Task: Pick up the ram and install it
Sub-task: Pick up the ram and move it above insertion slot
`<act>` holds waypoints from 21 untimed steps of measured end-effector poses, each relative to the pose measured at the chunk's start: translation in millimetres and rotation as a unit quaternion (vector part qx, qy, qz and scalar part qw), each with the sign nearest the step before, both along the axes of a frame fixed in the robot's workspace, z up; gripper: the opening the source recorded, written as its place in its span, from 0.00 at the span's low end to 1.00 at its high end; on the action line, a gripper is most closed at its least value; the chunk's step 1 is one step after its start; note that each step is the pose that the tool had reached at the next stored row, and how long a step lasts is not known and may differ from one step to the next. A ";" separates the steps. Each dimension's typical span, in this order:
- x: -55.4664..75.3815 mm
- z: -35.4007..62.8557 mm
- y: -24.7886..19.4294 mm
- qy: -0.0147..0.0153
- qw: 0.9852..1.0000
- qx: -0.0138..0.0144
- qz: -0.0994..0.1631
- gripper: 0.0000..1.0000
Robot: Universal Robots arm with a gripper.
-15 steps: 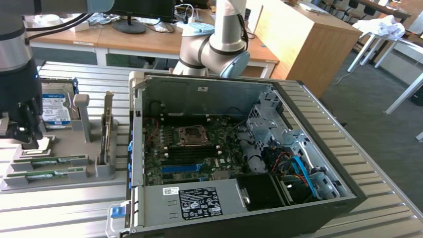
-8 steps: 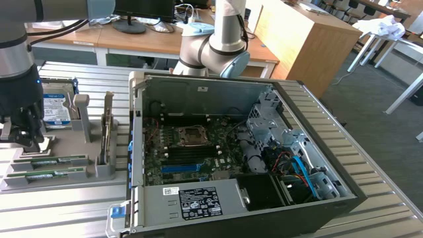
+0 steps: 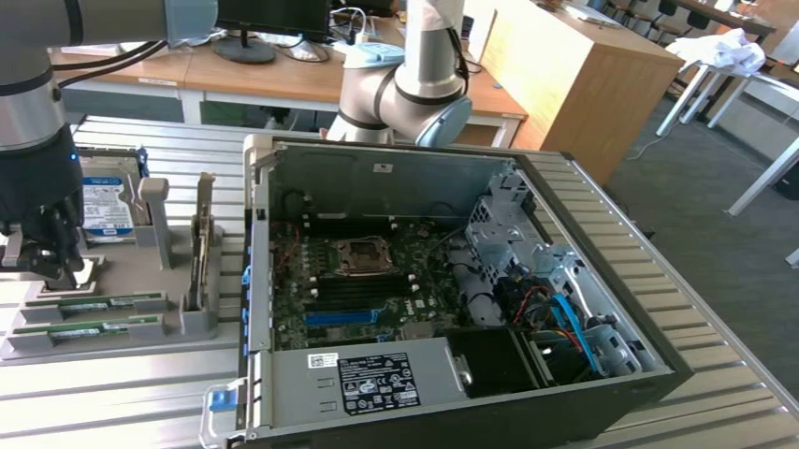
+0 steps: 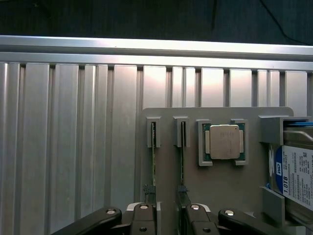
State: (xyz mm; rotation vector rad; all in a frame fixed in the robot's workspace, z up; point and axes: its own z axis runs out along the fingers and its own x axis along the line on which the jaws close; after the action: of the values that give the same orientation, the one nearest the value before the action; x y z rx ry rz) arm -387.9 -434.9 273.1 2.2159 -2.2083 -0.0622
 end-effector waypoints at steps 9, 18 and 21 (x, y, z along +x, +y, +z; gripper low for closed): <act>-0.1 0.1 -1.7 0.000 1.000 0.000 0.000 0.30; -0.1 -1.4 -1.8 0.000 1.000 0.000 0.000 0.30; -0.2 -4.2 -1.7 0.000 1.000 0.000 0.000 0.30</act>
State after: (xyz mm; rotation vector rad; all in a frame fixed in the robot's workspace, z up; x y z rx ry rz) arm -388.1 -436.6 268.9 2.2160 -2.2080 -0.0623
